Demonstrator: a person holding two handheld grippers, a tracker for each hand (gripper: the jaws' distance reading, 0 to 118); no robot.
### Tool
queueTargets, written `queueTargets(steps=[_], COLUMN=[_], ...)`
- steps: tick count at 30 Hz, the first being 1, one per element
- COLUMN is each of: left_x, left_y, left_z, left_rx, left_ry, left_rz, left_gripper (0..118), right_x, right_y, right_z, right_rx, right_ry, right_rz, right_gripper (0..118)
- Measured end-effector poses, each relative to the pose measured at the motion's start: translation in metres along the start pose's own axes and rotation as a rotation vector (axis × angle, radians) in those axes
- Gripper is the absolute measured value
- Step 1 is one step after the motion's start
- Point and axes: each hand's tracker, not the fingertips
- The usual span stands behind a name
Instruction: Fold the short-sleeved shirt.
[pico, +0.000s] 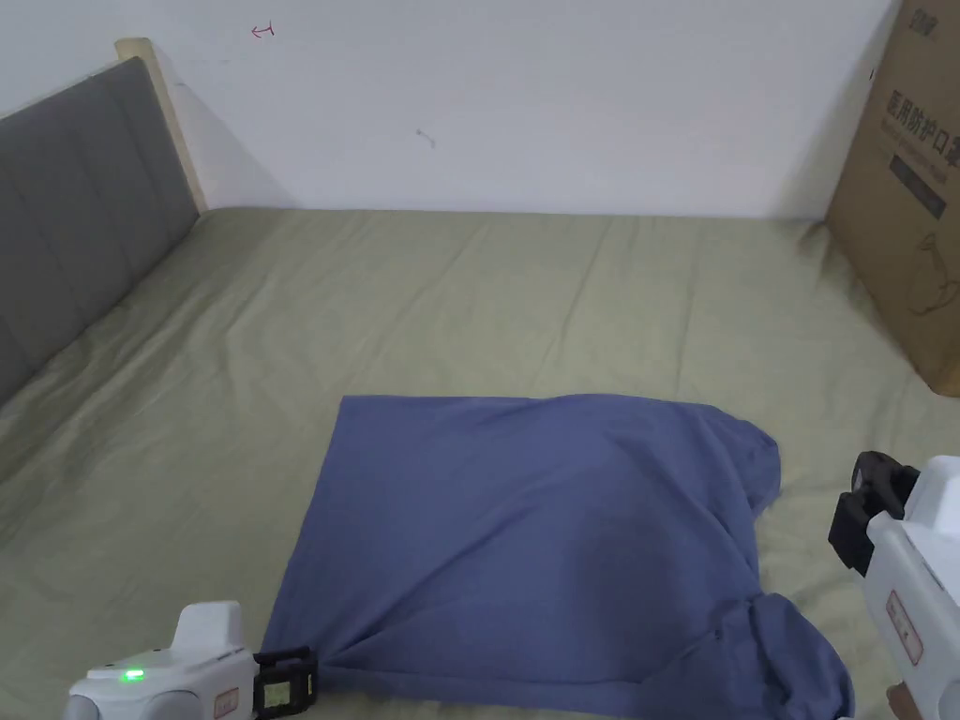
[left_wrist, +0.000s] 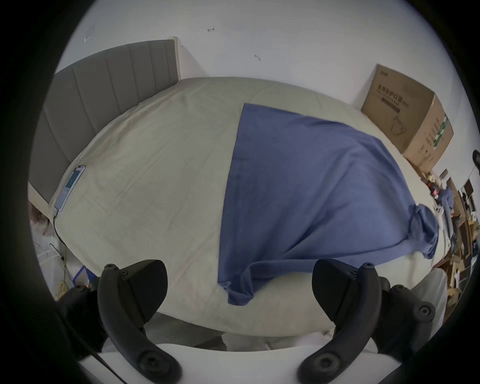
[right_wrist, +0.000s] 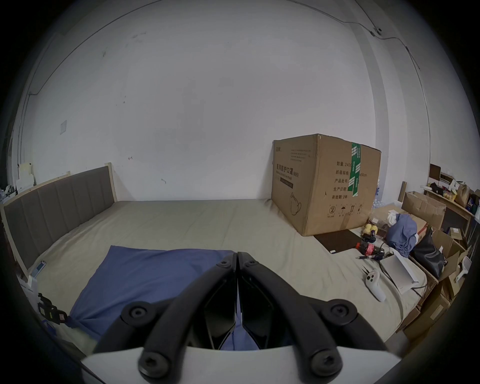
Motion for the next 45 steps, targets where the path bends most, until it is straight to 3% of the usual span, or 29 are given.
queueTargets(steps=[2, 4, 5, 6, 7, 8, 10, 13, 14, 15, 16, 17, 18, 19, 24, 27, 29, 31, 34, 45], left_x=[0.001, 0.002, 0.002, 0.002, 0.002, 0.002, 0.006, 0.006, 0.005, 0.003, 0.0, -0.001, -0.001, -0.002, -0.001, -0.002, -0.001, -0.001, -0.002, -0.002], left_y=[-0.002, -0.004, -0.005, -0.006, -0.007, -0.008, -0.008, -0.005, -0.003, -0.002, 0.0, 0.002, 0.004, 0.005, 0.009, 0.011, 0.012, 0.012, 0.015, 0.091], left_z=[-0.01, -0.019, -0.023, -0.028, -0.03, -0.032, -0.026, -0.018, -0.016, -0.013, -0.01, -0.007, -0.004, -0.002, 0.003, 0.003, 0.004, 0.004, 0.005, 0.015], left_rx=[-0.011, -0.016, -0.024, -0.044, -0.079, -0.079, -0.056, -0.035, -0.027, -0.018, -0.007, 0.001, 0.009, 0.015, 0.027, 0.061, 0.053, 0.038, 0.045, 0.148], left_ry=[0.012, 0.012, 0.005, -0.013, -0.066, -0.082, -0.058, -0.068, -0.074, -0.078, -0.089, -0.097, -0.099, -0.101, -0.11, -0.088, -0.093, -0.109, -0.11, -0.149], left_rz=[-0.007, -0.008, -0.008, -0.005, 0.01, 0.03, 0.023, 0.015, 0.021, 0.035, 0.051, 0.058, 0.06, 0.061, 0.059, 0.039, 0.045, 0.064, 0.08, 0.115], left_gripper=[99, 69, 61, 61, 29, 14, 3, 2, 2, 2, 1, 1, 1, 1, 1, 1, 1, 1, 1, 1], right_x=[0.0, 0.0, 0.0, 0.001, 0.002, 0.004, 0.009, 0.019, 0.024, 0.027, 0.03, 0.033, 0.035, 0.036, 0.039, 0.039, 0.036, 0.035, 0.035, 0.033], right_y=[-0.003, -0.005, -0.006, -0.006, -0.007, -0.008, -0.012, -0.028, -0.038, -0.048, -0.06, -0.073, -0.086, -0.1, -0.145, -0.161, -0.167, -0.169, -0.162, -0.061], right_z=[0.0, 0.0, 0.001, 0.002, 0.002, 0.002, 0.001, -0.007, -0.011, -0.017, -0.023, -0.031, -0.035, -0.038, -0.055, -0.062, -0.064, -0.059, -0.052, -0.07], right_rx=[-0.012, -0.021, -0.023, -0.026, -0.031, -0.035, -0.051, -0.137, -0.193, -0.257, -0.332, -0.4, -0.455, -0.473, -0.596, -0.645, -0.648, -0.641, -0.61, -0.334], right_ry=[0.002, 0.001, -0.001, -0.003, -0.006, -0.008, -0.015, -0.021, -0.027, -0.022, -0.008, -0.011, -0.007, -0.011, -0.011, 0.009, 0.023, 0.045, 0.082, 0.096], right_rz=[-0.002, -0.001, 0.0, 0.0, -0.001, -0.003, -0.011, -0.054, -0.056, -0.056, -0.058, -0.06, -0.062, -0.067, -0.058, -0.048, -0.047, -0.049, -0.092, -0.052], right_gripper=[0, 0, 0, 0, 0, 0, 0, 2, 9, 25, 58, 81, 95, 97, 95, 79, 46, 5, 5, 5])
